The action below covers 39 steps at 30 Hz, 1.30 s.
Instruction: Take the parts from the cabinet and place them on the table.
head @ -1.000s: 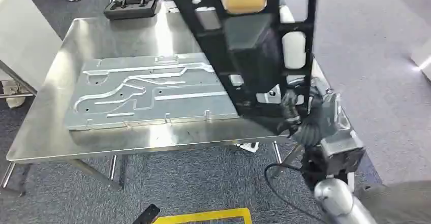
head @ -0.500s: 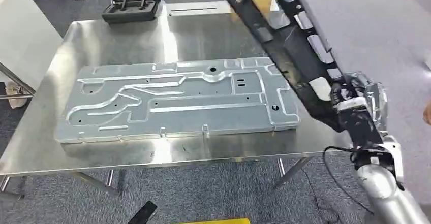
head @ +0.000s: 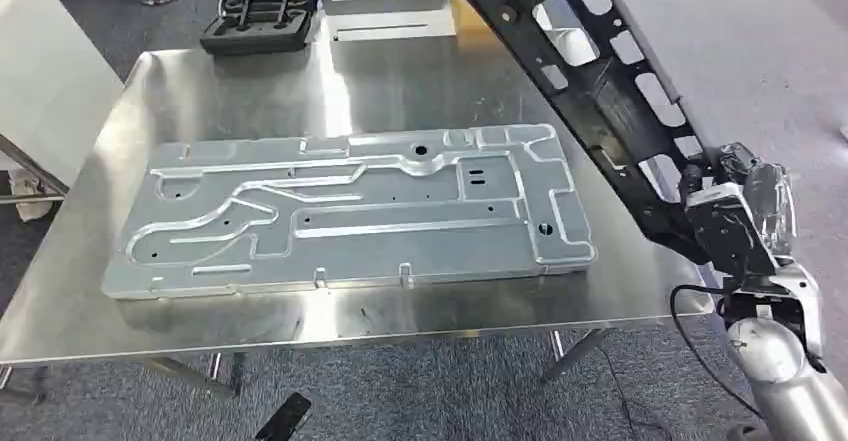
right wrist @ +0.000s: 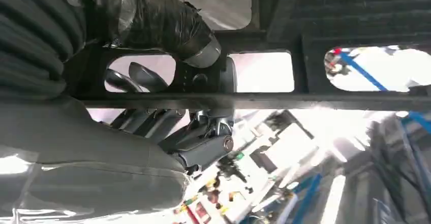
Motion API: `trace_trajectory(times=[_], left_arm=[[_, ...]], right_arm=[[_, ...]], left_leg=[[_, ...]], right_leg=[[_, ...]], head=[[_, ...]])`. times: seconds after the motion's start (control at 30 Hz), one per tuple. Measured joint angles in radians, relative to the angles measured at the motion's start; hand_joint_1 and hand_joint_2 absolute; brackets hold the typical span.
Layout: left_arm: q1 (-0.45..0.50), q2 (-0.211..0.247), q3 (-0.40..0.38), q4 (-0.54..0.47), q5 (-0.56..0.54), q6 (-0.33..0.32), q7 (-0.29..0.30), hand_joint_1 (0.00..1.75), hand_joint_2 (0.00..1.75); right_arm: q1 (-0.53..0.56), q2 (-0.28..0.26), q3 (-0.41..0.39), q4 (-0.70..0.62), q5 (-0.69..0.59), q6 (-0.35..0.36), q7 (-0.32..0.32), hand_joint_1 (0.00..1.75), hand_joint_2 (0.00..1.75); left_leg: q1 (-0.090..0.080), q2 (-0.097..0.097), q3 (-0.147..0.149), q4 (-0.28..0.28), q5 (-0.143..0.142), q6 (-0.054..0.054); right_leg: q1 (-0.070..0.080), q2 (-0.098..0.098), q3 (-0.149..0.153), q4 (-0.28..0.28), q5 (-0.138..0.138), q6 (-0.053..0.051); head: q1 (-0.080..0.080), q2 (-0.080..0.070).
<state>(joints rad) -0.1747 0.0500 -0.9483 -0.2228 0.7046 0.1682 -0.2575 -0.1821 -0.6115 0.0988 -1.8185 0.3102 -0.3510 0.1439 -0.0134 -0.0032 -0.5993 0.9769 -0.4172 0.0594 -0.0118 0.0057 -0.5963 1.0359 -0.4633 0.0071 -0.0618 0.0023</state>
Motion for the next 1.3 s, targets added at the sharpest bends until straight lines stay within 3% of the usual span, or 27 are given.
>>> trace_trajectory(times=[0.03, 0.13, 0.17, 0.2, 0.23, 0.3, 0.33, 0.4, 0.47, 0.53, 0.6, 0.67, 0.7, 0.73, 0.77, 0.8, 0.83, 0.87, 0.97, 1.0, 1.03, 1.07, 1.13, 1.17, 1.2, 1.23, 1.3], left_arm=[[-0.001, 0.000, 0.000, 0.000, -0.002, 0.000, 0.000, 0.00, 1.75], [-0.003, -0.001, 0.002, 0.000, -0.004, 0.000, 0.003, 0.00, 1.75], [-0.002, -0.002, 0.002, 0.000, -0.005, 0.000, 0.003, 0.00, 1.75], [-0.001, -0.002, 0.002, 0.000, -0.007, 0.001, 0.004, 0.00, 1.75], [0.002, -0.005, 0.002, 0.000, -0.013, 0.002, 0.004, 0.00, 1.75], [0.002, -0.008, 0.002, 0.000, -0.018, 0.004, 0.005, 0.00, 1.75], [0.001, -0.008, 0.002, 0.000, -0.023, 0.006, 0.005, 0.00, 1.75], [-0.005, -0.006, 0.002, 0.000, -0.025, 0.010, 0.003, 0.00, 1.75], [-0.004, -0.006, 0.002, 0.000, -0.027, 0.012, 0.002, 0.00, 1.75], [-0.004, -0.009, 0.003, 0.000, -0.033, 0.010, 0.000, 0.00, 1.75], [-0.009, -0.012, 0.003, 0.000, -0.036, 0.010, -0.002, 0.00, 1.75], [-0.011, -0.013, 0.003, 0.000, -0.042, 0.014, -0.004, 0.00, 1.75], [-0.011, -0.013, 0.003, 0.000, -0.045, 0.018, -0.004, 0.00, 1.75], [-0.011, -0.013, 0.003, 0.000, -0.048, 0.021, -0.004, 0.00, 1.75], [-0.012, -0.014, 0.003, 0.000, -0.052, 0.024, -0.004, 0.00, 1.75], [-0.015, -0.015, 0.003, 0.000, -0.056, 0.029, -0.004, 0.00, 1.75], [-0.020, -0.015, 0.003, 0.000, -0.058, 0.031, -0.003, 0.00, 1.75], [-0.026, -0.016, 0.003, 0.000, -0.059, 0.033, -0.003, 0.00, 1.75], [-0.033, -0.016, 0.003, 0.000, -0.063, 0.035, 0.002, 0.00, 1.75], [-0.032, -0.016, 0.003, 0.000, -0.064, 0.035, 0.002, 0.00, 1.75], [-0.030, -0.021, 0.003, -0.001, -0.067, 0.034, 0.002, 0.00, 1.75], [-0.030, -0.021, 0.003, -0.001, -0.069, 0.034, 0.003, 0.00, 1.75], [-0.034, -0.023, 0.003, -0.001, -0.072, 0.034, 0.004, 0.00, 1.75], [-0.034, -0.025, 0.003, -0.001, -0.076, 0.034, 0.006, 0.00, 1.75], [-0.033, -0.027, 0.003, -0.001, -0.076, 0.034, 0.007, 0.00, 1.75], [-0.033, -0.029, 0.003, -0.001, -0.077, 0.034, 0.011, 0.00, 1.75], [-0.033, -0.034, 0.003, -0.001, -0.084, 0.031, 0.017, 0.00, 1.75]], right_arm=[[0.004, -0.007, -0.010, 0.010, 0.014, -0.006, 0.012, 1.75, 1.75], [0.033, -0.013, -0.065, 0.044, 0.058, -0.061, 0.025, 1.75, 1.75], [0.048, -0.013, -0.080, 0.051, 0.067, -0.077, 0.025, 1.75, 1.75], [0.065, -0.013, -0.105, 0.062, 0.087, -0.103, 0.022, 1.75, 1.75], [0.083, -0.013, -0.126, 0.067, 0.113, -0.126, 0.014, 1.75, 1.75], [0.104, -0.013, -0.164, 0.069, 0.180, -0.156, 0.007, 1.75, 1.75], [0.109, -0.010, -0.177, 0.069, 0.208, -0.158, 0.009, 1.75, 1.75], [0.117, -0.003, -0.193, 0.065, 0.246, -0.157, 0.017, 1.75, 1.75], [0.131, -0.001, -0.198, 0.065, 0.284, -0.151, 0.022, 1.75, 1.75], [0.126, -0.001, -0.198, 0.050, 0.327, -0.137, 0.027, 1.75, 1.75], [0.113, 0.000, -0.198, 0.021, 0.376, -0.111, 0.033, 1.75, 1.75], [0.091, 0.006, -0.186, 0.004, 0.402, -0.083, 0.047, 1.75, 1.75], [0.080, 0.010, -0.171, -0.005, 0.414, -0.067, 0.055, 1.75, 1.75], [0.070, 0.014, -0.154, -0.011, 0.426, -0.054, 0.059, 1.75, 1.75], [0.060, 0.017, -0.135, -0.019, 0.447, -0.042, 0.061, 1.75, 1.75], [0.050, 0.018, -0.112, -0.029, 0.484, -0.031, 0.059, 1.75, 1.75], [0.043, 0.019, -0.094, -0.037, 0.519, -0.024, 0.056, 1.75, 1.75], [0.038, 0.021, -0.080, -0.043, 0.548, -0.022, 0.056, 1.75, 1.75], [0.027, 0.026, -0.044, -0.053, 0.578, -0.016, 0.055, 1.75, 1.75], [0.025, 0.026, -0.037, -0.058, 0.581, -0.016, 0.054, 1.75, 1.75], [0.022, 0.026, -0.031, -0.062, 0.584, -0.016, 0.052, 1.75, 1.75], [0.015, 0.026, -0.022, -0.063, 0.589, -0.016, 0.045, 1.75, 1.75], [0.002, 0.026, 0.004, -0.066, 0.599, -0.011, 0.039, 1.75, 1.75], [0.002, 0.027, 0.021, -0.066, 0.608, -0.006, 0.035, 1.75, 1.75], [0.003, 0.029, 0.036, -0.066, 0.615, -0.003, 0.035, 1.75, 1.75], [0.002, 0.031, 0.055, -0.065, 0.626, 0.003, 0.034, 1.75, 1.75], [-0.007, 0.032, 0.087, -0.066, 0.644, 0.014, 0.027, 1.75, 1.75]], left_leg=[[-0.002, -0.001, 0.010, -0.014, 0.003, 0.003], [-0.002, -0.001, 0.014, -0.011, -0.002, 0.007], [-0.002, -0.002, 0.015, -0.008, -0.006, 0.007], [0.001, -0.005, 0.016, -0.003, -0.010, 0.004], [0.005, -0.006, 0.017, 0.004, -0.017, -0.001], [0.015, -0.007, 0.017, 0.031, -0.038, -0.017], [0.015, -0.006, 0.011, 0.049, -0.051, -0.027], [0.010, -0.008, -0.002, 0.066, -0.060, -0.036], [0.010, -0.008, -0.001, 0.065, -0.058, -0.040], [0.015, -0.004, -0.011, 0.093, -0.084, -0.049], [0.015, -0.003, -0.072, 0.225, -0.156, -0.054], [0.013, -0.004, -0.140, 0.362, -0.207, -0.047], [0.011, -0.004, -0.148, 0.375, -0.201, -0.040], [0.005, -0.004, -0.135, 0.347, -0.176, -0.032], [-0.003, -0.004, -0.102, 0.282, -0.137, -0.022], [-0.014, -0.004, -0.050, 0.182, -0.087, -0.010], [-0.026, -0.003, -0.003, 0.092, -0.057, 0.003], [-0.031, 0.001, 0.004, 0.066, -0.070, 0.008], [-0.035, -0.002, 0.001, 0.057, -0.059, 0.015], [-0.031, -0.003, 0.016, 0.035, -0.047, 0.019], [-0.022, -0.001, 0.028, 0.012, -0.032, 0.013], [-0.021, -0.002, 0.032, 0.002, -0.027, 0.017], [-0.021, -0.001, 0.031, 0.002, -0.025, 0.019], [-0.021, -0.001, 0.031, 0.002, -0.025, 0.020], [-0.020, -0.001, 0.030, 0.004, -0.026, 0.019], [-0.019, -0.002, 0.030, 0.008, -0.028, 0.017], [-0.013, -0.003, 0.029, 0.023, -0.039, 0.010]], right_leg=[[0.005, 0.001, -0.013, 0.031, -0.020, 0.007], [-0.005, 0.001, -0.125, 0.245, -0.110, 0.021], [-0.010, 0.000, -0.154, 0.291, -0.124, 0.025], [-0.016, 0.000, -0.163, 0.296, -0.109, 0.031], [-0.022, -0.001, -0.144, 0.246, -0.067, 0.037], [-0.036, -0.003, -0.063, 0.078, 0.025, 0.055], [-0.041, -0.001, -0.042, 0.032, 0.017, 0.067], [-0.032, 0.010, -0.044, 0.040, 0.016, 0.032], [-0.029, 0.010, -0.047, 0.042, 0.016, 0.020], [-0.029, 0.009, -0.046, 0.039, 0.017, 0.004], [-0.025, 0.008, -0.048, 0.038, 0.018, -0.003], [-0.014, 0.007, -0.050, 0.038, 0.019, -0.008], [-0.010, 0.007, -0.050, 0.038, 0.019, -0.010], [-0.007, 0.007, -0.049, 0.038, 0.020, -0.012], [-0.005, 0.007, -0.049, 0.038, 0.020, -0.013], [-0.005, 0.007, -0.046, 0.038, 0.020, -0.013], [-0.007, 0.006, -0.045, 0.037, 0.020, -0.013], [-0.004, 0.003, -0.045, 0.036, 0.022, -0.011], [-0.010, -0.004, -0.043, 0.023, 0.029, 0.001], [-0.006, -0.006, -0.039, 0.016, 0.033, 0.006], [-0.008, -0.007, -0.045, 0.028, 0.025, 0.006], [-0.005, -0.006, -0.057, 0.057, -0.001, 0.010], [-0.007, -0.006, -0.115, 0.192, -0.074, 0.016], [-0.010, -0.006, -0.145, 0.259, -0.097, 0.020], [-0.011, -0.006, -0.160, 0.291, -0.098, 0.024], [-0.013, -0.007, -0.150, 0.268, -0.073, 0.028], [-0.018, -0.007, -0.073, 0.120, 0.009, 0.034]], head=[[-0.001, 0.000], [0.002, 0.000], [0.002, 0.000], [0.003, 0.000], [0.003, 0.000], [0.003, 0.000], [0.006, 0.000], [0.010, 0.000], [0.007, 0.000], [0.005, 0.000], [0.003, 0.000], [0.003, 0.000], [0.003, 0.000], [0.004, 0.000], [0.004, 0.000], [0.003, 0.000], [0.003, 0.000], [0.005, 0.000], [0.003, 0.000], [0.003, 0.000], [0.005, 0.000], [0.004, 0.000], [0.006, 0.000], [0.006, 0.000], [0.006, 0.000], [0.006, 0.000], [0.006, 0.000]])
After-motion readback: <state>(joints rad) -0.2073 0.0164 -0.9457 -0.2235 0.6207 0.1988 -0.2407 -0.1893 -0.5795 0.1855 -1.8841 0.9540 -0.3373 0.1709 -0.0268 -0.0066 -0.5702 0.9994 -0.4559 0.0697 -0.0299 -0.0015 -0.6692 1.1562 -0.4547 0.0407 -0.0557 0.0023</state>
